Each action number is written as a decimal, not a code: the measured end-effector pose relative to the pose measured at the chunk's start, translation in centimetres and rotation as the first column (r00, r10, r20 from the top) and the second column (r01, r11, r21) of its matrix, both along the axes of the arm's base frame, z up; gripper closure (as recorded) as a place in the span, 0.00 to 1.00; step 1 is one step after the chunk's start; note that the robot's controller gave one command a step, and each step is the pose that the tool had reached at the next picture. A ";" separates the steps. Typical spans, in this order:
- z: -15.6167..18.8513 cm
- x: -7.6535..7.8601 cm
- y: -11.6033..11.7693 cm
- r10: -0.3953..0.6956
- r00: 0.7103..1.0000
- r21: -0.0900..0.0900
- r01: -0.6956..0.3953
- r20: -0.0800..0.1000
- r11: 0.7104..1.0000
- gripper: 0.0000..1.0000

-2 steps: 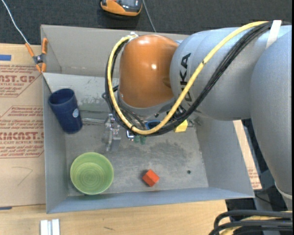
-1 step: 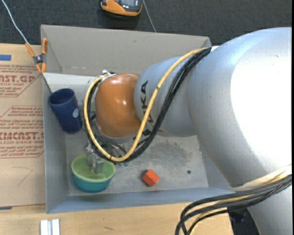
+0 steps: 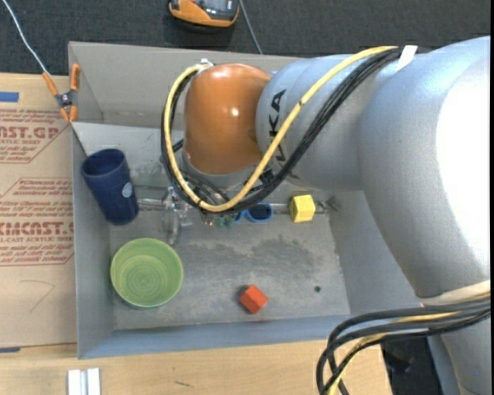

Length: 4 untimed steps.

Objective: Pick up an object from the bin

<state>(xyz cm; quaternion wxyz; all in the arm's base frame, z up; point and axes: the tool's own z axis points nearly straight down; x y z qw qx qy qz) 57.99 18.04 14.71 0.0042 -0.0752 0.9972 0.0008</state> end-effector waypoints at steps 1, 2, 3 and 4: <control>-0.3 -0.3 0.2 0.003 1.000 0.000 -0.003 -0.007 1.000 0.00; -0.3 -0.3 0.2 0.003 1.000 0.000 -0.003 -0.007 1.000 0.00; -0.3 -0.3 0.2 0.003 1.000 0.000 -0.003 -0.007 1.000 0.00; -0.3 -0.3 0.2 0.003 1.000 0.000 -0.003 -0.007 1.000 0.00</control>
Offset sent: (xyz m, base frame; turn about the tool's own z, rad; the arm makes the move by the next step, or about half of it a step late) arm 0.0000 0.0000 0.0000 0.0000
